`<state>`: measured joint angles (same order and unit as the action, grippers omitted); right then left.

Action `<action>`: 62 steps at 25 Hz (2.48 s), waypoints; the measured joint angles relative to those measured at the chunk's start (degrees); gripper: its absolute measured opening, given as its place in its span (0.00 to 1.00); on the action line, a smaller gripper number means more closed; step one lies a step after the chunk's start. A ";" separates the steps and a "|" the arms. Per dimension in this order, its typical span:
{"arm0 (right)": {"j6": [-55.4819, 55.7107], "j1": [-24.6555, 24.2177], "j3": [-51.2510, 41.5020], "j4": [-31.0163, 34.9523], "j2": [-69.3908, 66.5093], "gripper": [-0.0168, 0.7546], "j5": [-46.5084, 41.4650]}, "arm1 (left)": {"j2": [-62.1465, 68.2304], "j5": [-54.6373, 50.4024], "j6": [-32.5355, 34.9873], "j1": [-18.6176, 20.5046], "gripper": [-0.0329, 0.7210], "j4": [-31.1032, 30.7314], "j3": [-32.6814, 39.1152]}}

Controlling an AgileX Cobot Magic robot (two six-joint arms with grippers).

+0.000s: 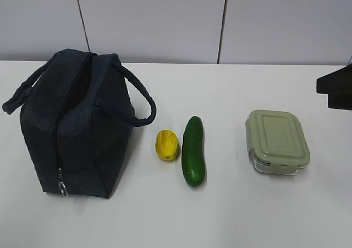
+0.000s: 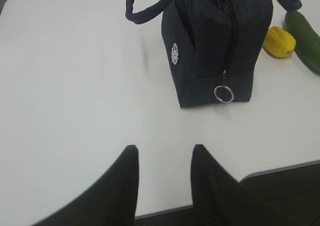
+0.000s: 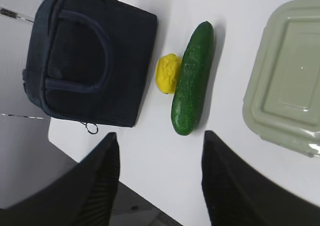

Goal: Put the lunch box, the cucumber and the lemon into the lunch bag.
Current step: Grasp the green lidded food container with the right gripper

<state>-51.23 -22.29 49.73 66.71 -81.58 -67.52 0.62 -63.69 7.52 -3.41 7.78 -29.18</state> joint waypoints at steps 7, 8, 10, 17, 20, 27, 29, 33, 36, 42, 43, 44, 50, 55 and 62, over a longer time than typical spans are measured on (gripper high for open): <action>-5.04 -2.48 0.68 -0.14 -11.55 0.54 0.02 | 0.00 0.00 0.00 0.00 0.36 0.00 0.00; -5.32 -2.48 0.83 -0.55 -12.93 0.54 0.02 | 0.00 0.00 0.00 0.00 0.36 0.00 0.00; -6.10 -2.56 1.71 -0.95 -15.32 0.54 0.02 | 0.00 0.00 0.00 0.00 0.36 0.00 0.00; -9.50 -2.56 6.77 -2.96 -22.21 0.54 0.02 | 0.00 0.00 0.00 0.00 0.36 0.00 0.00; -10.98 -3.05 8.76 -3.32 -24.23 0.54 0.02 | 0.00 0.00 0.00 0.00 0.36 0.00 0.00; -13.12 -4.64 11.29 -3.62 -27.58 0.55 0.10 | 0.00 0.10 0.00 0.00 0.36 0.00 0.00; -13.33 -4.77 11.34 -3.62 -28.84 0.58 0.10 | 0.00 0.10 0.00 0.00 0.36 0.00 0.00; -14.80 -4.77 11.88 -3.74 -30.62 0.67 0.14 | 0.00 0.10 0.00 0.00 0.36 0.00 0.00; -15.30 -4.77 12.43 -3.06 -31.83 0.75 0.24 | 0.00 0.10 0.00 0.00 0.36 0.00 0.00; -15.41 -4.77 14.39 -2.69 -35.98 0.82 0.24 | 0.00 0.10 0.00 0.00 0.36 0.00 0.00; -15.41 -4.77 14.95 -2.69 -36.77 0.82 0.24 | 0.00 0.10 0.00 0.00 0.36 0.00 0.00; -15.41 -4.77 15.58 -2.65 -37.41 0.82 0.24 | 0.00 0.10 0.00 0.00 0.36 0.00 0.00; -16.24 -4.77 17.51 -1.67 -40.71 0.82 0.26 | 0.00 0.10 0.00 0.00 0.36 0.00 0.00; -17.43 -4.77 17.87 0.10 -41.79 0.82 0.26 | 0.00 0.10 0.00 0.00 0.36 0.00 0.00; -18.27 -4.77 18.10 2.27 -43.53 0.82 0.36 | 0.00 0.10 0.00 0.00 0.36 0.00 0.00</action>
<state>-69.51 -27.06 67.83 68.99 -125.11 -67.16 0.62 -63.59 7.52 -3.41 7.78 -29.18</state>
